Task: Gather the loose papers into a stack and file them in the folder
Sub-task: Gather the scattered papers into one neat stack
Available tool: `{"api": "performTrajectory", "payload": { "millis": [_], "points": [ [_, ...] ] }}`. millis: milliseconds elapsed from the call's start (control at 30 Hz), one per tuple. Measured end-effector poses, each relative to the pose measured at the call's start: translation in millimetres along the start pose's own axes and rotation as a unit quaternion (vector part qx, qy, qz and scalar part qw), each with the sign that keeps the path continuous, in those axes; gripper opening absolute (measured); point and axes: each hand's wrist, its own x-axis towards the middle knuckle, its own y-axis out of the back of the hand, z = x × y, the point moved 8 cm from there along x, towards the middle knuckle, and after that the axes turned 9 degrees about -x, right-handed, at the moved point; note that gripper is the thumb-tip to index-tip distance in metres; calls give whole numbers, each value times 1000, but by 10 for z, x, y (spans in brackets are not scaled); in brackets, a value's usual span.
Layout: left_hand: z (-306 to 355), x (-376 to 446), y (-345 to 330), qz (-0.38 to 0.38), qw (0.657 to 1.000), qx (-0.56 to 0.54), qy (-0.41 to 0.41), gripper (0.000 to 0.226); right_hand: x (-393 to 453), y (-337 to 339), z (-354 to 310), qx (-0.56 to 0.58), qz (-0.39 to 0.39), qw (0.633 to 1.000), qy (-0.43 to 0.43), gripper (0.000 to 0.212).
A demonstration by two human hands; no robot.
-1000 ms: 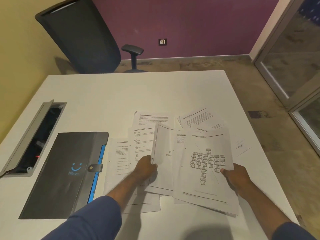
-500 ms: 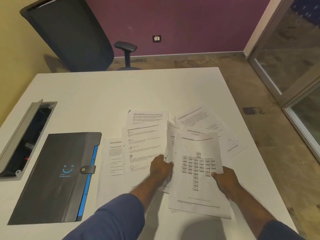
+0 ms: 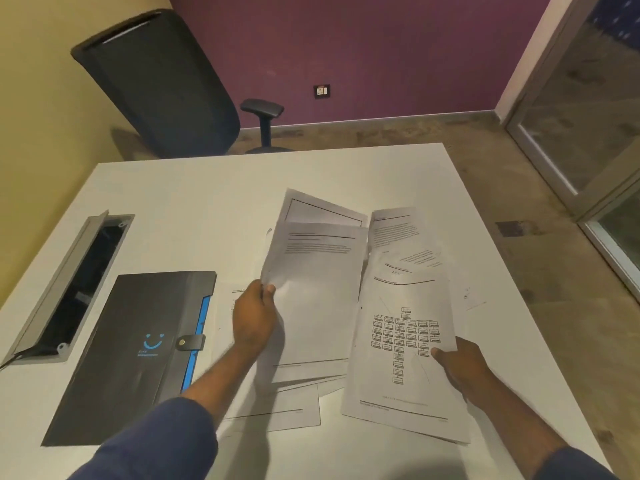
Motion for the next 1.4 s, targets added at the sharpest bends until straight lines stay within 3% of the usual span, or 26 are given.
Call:
{"api": "performTrajectory", "payload": {
  "millis": [133, 233, 567, 700, 767, 833, 933, 1033, 1067, 1167, 1200, 1300, 1400],
  "points": [
    [-60, 147, 456, 73, 997, -7, -14, 23, -42, -56, -92, -1, -16, 1000, 15, 30],
    [-88, 167, 601, 88, 995, -37, -7, 25, -92, -137, -210, 14, -29, 999, 32, 32],
    [-74, -292, -38, -80, 996, -38, 24, 49, -456, -408, -817, 129, -133, 980, 74, 32],
    [-99, -479, -227, -146, 983, -94, 65, 39, -666, -458, -991, 165, -198, 963, 74, 28],
    [-101, -549, -281, -190, 960, -167, 121, 24, -736, -467, -1039, 168, -223, 958, 71, 26],
    [-100, -619, -371, -247, 915, -257, 187, 44, -774, -449, -1076, 152, -217, 961, 73, 25],
    [-5, -737, -493, -300, 826, -408, 248, 53, -795, -419, -1117, 155, -177, 971, 52, 21],
    [108, -762, -541, -308, 804, -445, 246, 52, -761, -388, -1172, 190, -173, 965, 46, 36],
    [130, -746, -539, -305, 806, -447, 240, 51, -797, -403, -1254, 199, -187, 960, 65, 41],
    [265, -633, -401, -274, 851, -408, 187, 46, -867, -405, -1439, 158, -207, 956, 136, 94],
    [309, -584, -340, -262, 873, -380, 161, 45, -884, -370, -1515, 124, -195, 958, 170, 93],
    [424, -440, -165, -227, 914, -318, 109, 37, -886, -298, -1678, 66, -172, 955, 234, 39],
    [548, -320, -28, -213, 933, -286, 59, 33, -875, -240, -1766, 52, -158, 953, 255, 23]
  ]
}}
